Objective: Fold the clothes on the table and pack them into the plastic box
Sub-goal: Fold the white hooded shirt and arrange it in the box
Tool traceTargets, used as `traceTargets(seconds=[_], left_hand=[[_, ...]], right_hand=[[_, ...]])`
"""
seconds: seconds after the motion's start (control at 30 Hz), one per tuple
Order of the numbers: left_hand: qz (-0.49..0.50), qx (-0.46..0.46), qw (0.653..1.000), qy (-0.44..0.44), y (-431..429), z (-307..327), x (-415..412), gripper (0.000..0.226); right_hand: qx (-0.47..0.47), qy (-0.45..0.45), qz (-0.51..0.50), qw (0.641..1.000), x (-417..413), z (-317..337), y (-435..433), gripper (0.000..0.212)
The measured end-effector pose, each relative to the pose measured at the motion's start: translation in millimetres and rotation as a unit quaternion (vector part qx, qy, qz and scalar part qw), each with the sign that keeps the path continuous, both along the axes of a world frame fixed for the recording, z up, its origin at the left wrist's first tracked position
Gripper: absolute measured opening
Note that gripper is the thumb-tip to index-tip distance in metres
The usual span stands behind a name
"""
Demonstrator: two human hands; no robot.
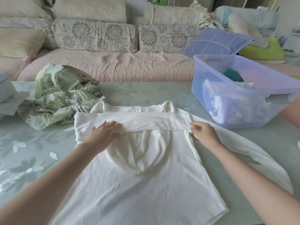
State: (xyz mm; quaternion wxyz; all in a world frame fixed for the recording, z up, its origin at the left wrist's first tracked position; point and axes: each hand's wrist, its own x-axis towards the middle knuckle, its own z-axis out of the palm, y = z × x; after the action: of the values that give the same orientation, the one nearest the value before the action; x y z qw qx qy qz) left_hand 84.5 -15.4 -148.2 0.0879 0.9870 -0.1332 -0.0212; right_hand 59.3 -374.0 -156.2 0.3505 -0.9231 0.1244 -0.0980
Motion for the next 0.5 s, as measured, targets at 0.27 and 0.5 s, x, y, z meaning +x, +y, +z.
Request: traceTargets(seconds=[0.27, 0.5], left_hand=[[0.108, -0.026, 0.993, -0.046, 58, -14, 21, 0.047], [0.085, 0.023, 0.996, 0.0, 64, -32, 19, 0.057]], right_hand=[[-0.036, 0.063, -0.113, 0.991, 42, 8, 12, 0.049], [-0.033, 0.064, -0.138, 0.988, 52, -6, 14, 0.047]])
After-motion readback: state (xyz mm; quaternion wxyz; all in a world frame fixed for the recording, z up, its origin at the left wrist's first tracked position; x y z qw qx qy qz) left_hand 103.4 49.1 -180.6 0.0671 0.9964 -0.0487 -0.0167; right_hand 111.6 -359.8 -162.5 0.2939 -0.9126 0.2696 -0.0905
